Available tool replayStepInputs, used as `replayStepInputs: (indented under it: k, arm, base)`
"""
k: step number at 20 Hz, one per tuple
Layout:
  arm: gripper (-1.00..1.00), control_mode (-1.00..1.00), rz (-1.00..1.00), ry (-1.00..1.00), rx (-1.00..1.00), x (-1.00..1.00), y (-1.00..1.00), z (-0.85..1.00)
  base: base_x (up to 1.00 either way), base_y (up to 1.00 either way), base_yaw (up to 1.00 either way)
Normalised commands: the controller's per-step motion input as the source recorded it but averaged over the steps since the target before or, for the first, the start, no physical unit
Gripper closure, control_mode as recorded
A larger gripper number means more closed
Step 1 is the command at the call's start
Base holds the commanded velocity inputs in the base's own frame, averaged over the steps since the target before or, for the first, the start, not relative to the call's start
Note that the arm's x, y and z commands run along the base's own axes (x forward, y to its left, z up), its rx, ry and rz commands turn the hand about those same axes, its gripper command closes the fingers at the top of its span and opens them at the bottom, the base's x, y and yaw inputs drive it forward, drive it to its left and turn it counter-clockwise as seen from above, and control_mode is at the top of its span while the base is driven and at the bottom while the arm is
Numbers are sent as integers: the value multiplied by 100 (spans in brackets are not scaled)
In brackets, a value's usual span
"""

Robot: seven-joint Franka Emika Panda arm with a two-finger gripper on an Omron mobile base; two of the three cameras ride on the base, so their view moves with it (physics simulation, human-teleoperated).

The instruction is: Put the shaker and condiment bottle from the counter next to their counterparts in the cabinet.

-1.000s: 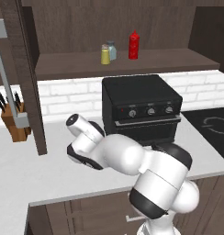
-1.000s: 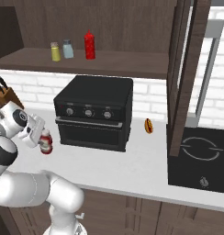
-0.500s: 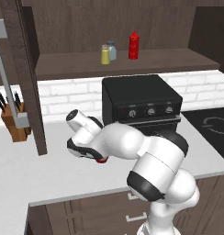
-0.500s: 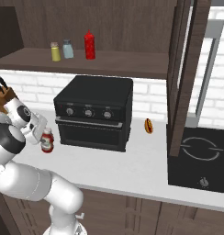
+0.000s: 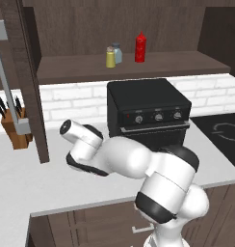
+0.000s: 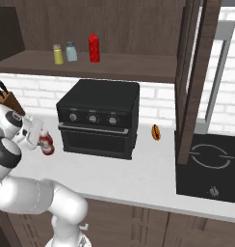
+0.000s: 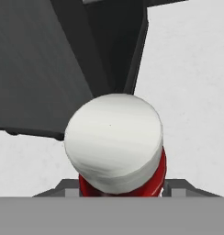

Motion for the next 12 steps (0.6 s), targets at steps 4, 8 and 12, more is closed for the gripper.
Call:
replayStepInputs:
  k: [4,8,12]
  arm:
    - [100,-100,10,-9,4,-5,-41,54]
    - [100,-100,13,-2,6,0,-33,46]
    - [100,-100,18,-1,7,-8,-29,30]
  base:
    - [0,0,0]
    - [0,0,0]
    - [0,0,0]
